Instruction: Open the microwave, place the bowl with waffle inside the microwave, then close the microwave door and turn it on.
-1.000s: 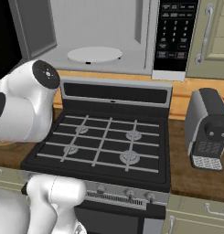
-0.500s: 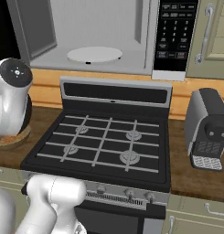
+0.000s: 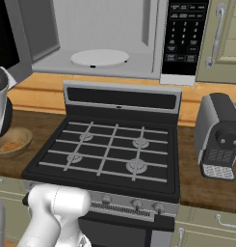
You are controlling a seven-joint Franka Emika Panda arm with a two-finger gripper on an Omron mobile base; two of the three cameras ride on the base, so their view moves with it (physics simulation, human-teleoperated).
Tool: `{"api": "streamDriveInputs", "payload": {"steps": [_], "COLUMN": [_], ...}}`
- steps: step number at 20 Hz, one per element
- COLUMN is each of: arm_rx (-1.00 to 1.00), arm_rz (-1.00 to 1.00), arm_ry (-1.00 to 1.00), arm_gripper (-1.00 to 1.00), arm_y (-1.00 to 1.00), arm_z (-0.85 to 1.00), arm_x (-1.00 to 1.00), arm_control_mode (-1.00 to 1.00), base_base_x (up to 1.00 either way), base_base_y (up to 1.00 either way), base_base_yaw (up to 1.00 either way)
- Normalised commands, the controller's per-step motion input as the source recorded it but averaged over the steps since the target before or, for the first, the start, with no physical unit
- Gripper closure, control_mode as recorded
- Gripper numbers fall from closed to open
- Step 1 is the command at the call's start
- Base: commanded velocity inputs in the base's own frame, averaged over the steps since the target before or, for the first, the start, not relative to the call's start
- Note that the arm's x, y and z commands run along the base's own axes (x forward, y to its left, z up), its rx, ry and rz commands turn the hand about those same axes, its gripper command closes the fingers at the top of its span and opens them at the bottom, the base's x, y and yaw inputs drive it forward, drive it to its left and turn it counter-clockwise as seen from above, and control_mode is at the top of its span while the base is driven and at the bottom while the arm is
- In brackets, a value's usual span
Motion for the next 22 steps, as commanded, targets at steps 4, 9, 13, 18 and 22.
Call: {"api": "streamDriveInputs", "payload": {"steps": [4,9,13,18,22], "arm_rx": [0.00,0.00,0.10,0.23,0.23], "arm_rz": [-0.09,-0.14,-0.34,-0.42,-0.40], "arm_ry": [0.00,0.17,0.54,0.39,0.26], "arm_gripper": [-1.00,-1.00,-1.00,-1.00,-1.00], "arm_y": [0.39,0.08,-0.76,-0.69,-0.31], "arm_z": [0.00,-0.01,-0.45,-0.87,-1.00], "arm_x": [0.28,0.25,0.21,0.45,0.48], "arm_control_mode": [-1.00,-1.00,-1.00,-1.00,-1.00], "base_base_x": [0.00,0.00,0.00,0.00,0.00], "base_base_y": [0.00,0.00,0.00,0.00,0.00], "base_base_yaw": [0.00,0.00,0.00,0.00,0.00]}}
